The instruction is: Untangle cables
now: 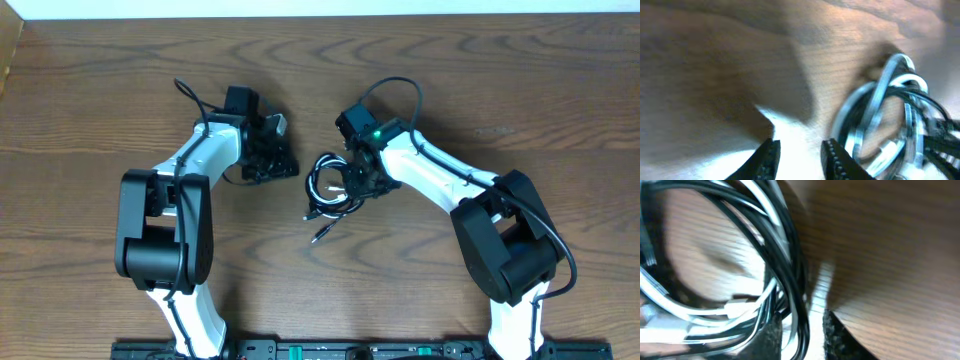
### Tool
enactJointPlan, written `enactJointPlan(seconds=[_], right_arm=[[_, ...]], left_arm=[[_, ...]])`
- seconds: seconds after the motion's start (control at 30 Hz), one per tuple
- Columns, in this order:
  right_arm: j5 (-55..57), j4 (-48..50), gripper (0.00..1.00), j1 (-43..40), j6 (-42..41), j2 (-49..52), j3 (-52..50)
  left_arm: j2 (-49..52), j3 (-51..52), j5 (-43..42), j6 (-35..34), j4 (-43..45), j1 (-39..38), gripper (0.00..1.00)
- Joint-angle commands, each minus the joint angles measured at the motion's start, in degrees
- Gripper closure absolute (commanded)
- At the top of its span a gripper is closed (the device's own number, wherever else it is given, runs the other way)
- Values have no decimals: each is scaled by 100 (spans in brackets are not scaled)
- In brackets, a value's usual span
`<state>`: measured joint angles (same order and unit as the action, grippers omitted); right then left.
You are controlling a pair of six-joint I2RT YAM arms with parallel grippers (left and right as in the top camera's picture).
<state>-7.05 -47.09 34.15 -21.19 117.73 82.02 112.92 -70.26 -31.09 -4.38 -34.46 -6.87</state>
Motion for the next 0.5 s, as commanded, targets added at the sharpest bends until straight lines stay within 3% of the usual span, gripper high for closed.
enactJointPlan(seconds=[0.0,0.2,0.47], right_arm=[[-767,-87,72,-155,330,24,369],[-1003,-695,69,-450,413,24,573],[-894,-780,68,-339,411,37,520]], left_arm=[[-339,-160,-466,304,-140,-31,63],[-157,-9,264,-90,-105,-308,62],[105,7,378,-87,57,-627,63]])
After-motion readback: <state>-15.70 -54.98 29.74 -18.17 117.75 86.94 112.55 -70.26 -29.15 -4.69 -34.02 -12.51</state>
